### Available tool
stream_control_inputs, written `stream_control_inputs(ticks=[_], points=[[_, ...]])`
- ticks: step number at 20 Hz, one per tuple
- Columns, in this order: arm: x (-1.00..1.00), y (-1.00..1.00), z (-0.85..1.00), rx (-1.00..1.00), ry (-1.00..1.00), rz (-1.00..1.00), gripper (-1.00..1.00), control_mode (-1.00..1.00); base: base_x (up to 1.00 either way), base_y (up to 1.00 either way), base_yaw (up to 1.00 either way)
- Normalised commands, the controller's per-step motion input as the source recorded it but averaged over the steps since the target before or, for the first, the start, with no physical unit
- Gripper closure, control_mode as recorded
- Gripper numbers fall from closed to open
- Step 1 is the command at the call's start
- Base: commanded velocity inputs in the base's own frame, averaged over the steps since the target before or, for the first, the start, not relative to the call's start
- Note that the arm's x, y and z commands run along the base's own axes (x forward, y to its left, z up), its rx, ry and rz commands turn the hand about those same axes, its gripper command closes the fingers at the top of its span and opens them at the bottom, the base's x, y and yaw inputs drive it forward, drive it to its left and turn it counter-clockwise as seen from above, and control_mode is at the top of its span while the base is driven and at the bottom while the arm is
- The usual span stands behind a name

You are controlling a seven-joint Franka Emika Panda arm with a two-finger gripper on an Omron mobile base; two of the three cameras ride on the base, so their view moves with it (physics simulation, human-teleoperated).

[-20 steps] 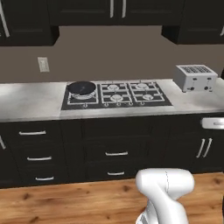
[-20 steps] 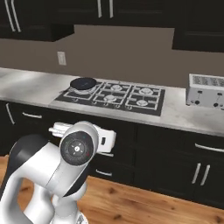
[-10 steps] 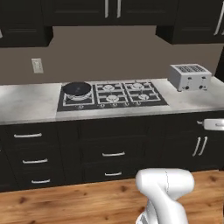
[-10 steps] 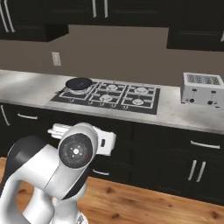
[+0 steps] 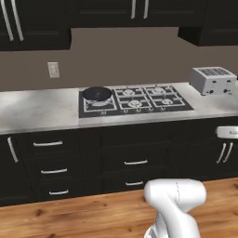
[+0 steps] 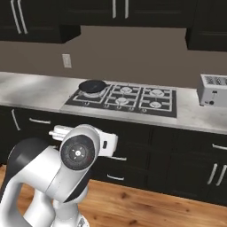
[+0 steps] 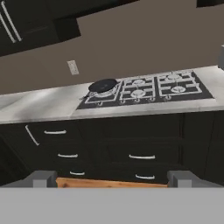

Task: Move the pot and pan from the stove into the sink.

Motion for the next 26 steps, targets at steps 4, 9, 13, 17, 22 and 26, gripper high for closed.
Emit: stream_control_inputs(ticks=[4, 9, 13, 17, 22, 26], points=[[0.00, 0.00, 0.00, 0.00, 0.00, 0.00, -1.00, 1.00, -0.02, 0.66, -0.05], [0.00, 0.00, 0.00, 0.00, 0.00, 0.00, -1.00, 1.00, -0.01, 0.56, -0.04], [0.00, 0.00, 0.00, 0.00, 0.00, 0.00, -1.00, 1.00, 0.00, 0.52, -0.01], [0.00, 0.00, 0.00, 0.00, 0.00, 0.00, -1.00, 1.00, -0.02, 0.13, 0.00], [0.00, 0.00, 0.00, 0.00, 0.00, 0.00, -1.00, 1.00, 0.08, 0.00, 0.00], [0.00, 0.00, 0.00, 0.00, 0.00, 0.00, -1.00, 1.00, 0.46, 0.07, -0.01]])
